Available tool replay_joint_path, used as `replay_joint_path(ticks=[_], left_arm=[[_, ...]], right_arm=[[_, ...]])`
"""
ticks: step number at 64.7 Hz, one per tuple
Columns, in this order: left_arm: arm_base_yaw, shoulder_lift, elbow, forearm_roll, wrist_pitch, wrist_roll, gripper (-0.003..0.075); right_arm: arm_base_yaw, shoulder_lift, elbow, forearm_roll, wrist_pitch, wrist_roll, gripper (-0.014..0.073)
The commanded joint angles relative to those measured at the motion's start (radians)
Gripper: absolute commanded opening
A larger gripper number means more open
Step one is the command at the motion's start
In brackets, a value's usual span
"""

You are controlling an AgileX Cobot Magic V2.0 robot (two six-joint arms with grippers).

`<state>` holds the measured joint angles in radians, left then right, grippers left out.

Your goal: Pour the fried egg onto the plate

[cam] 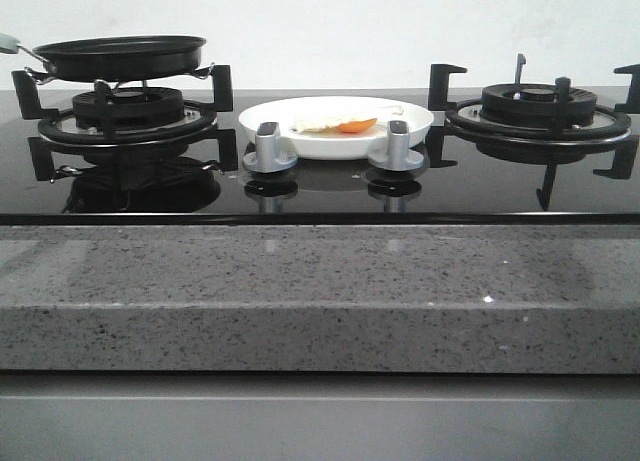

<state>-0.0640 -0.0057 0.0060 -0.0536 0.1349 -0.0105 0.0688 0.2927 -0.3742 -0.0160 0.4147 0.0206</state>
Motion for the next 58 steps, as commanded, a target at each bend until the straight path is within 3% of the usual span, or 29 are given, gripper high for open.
replay_joint_path(ticks=[1, 58], left_arm=[[-0.006, -0.017, 0.005, -0.008, -0.091, -0.002, -0.0019], [-0.006, -0.017, 0.005, -0.008, -0.091, -0.002, -0.0019]], right_arm=[[-0.004, 0.01, -0.026, -0.007, -0.083, -0.002, -0.0061], [-0.004, 0.009, -0.001, -0.031, -0.128, -0.002, -0.0061]])
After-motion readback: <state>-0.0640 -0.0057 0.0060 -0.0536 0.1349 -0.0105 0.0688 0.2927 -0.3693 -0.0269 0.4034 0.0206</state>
